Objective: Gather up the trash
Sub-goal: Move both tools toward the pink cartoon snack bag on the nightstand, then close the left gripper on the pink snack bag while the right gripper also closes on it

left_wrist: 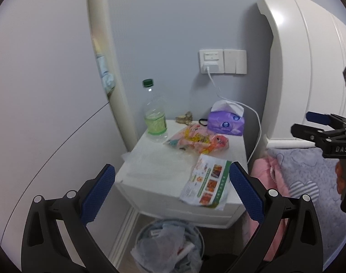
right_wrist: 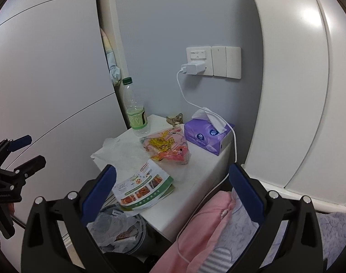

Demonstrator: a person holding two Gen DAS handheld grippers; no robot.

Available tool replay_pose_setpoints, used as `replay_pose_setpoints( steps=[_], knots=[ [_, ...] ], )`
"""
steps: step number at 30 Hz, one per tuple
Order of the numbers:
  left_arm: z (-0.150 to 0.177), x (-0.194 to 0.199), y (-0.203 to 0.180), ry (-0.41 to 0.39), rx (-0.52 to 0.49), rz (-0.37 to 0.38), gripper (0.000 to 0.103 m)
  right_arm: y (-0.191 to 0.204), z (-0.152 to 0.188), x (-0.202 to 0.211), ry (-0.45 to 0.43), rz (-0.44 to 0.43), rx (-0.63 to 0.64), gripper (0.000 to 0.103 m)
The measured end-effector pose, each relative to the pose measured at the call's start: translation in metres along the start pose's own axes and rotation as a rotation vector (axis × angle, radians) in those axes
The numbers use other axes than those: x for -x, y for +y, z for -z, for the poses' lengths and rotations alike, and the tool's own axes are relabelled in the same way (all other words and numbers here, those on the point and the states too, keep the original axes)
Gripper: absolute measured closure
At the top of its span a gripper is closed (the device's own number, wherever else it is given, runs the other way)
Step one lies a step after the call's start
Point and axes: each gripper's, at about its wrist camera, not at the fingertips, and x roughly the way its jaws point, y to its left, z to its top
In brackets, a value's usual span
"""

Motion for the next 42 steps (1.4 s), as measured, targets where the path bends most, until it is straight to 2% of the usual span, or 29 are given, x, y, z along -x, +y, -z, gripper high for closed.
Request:
replay_pose_setpoints(
  steps=[5,10,13,18,30,33,41,42],
  knots=[
    [-0.012,-0.041,-0.003,0.008,-0.008,0.041,0.006,-0.014,-0.009,-0.032,0.019,-0.055,-0.043,0.006],
    [-0.023,-0.081,-0.003,0.029,0.014,0.103,0.006,-0.016,-0.013,-0.068,0.056,-0.063,-0.026,0.006],
    [-0.028,-0.104,-0.008,0.041,-0.004,0.106,0.006,-0.018,-0.015,-0.088,0.072,-0.084,-0.024,0.006],
    [-0.032,-0.140,-0.012,0.068,-0.016,0.139,0.006,-0.024,-0.018,-0.118,0.094,-0.085,-0.015,0.006],
    [-0.031,-0.237,-0.012,0.181,0.037,0.207,0.007,-0.038,-0.005,-0.197,0.183,-0.075,-0.016,0.007],
    [-0.029,-0.251,-0.012,0.199,0.033,0.228,0.010,-0.041,-0.004,-0.212,0.205,-0.062,-0.033,0.007],
    [-0.018,-0.289,-0.014,0.287,0.082,0.277,0.011,-0.049,0.002,-0.238,0.238,-0.049,-0.072,0.007],
    [-0.017,-0.293,-0.015,0.301,0.085,0.285,0.012,-0.050,0.003,-0.240,0.240,-0.050,-0.073,0.011]
  ],
)
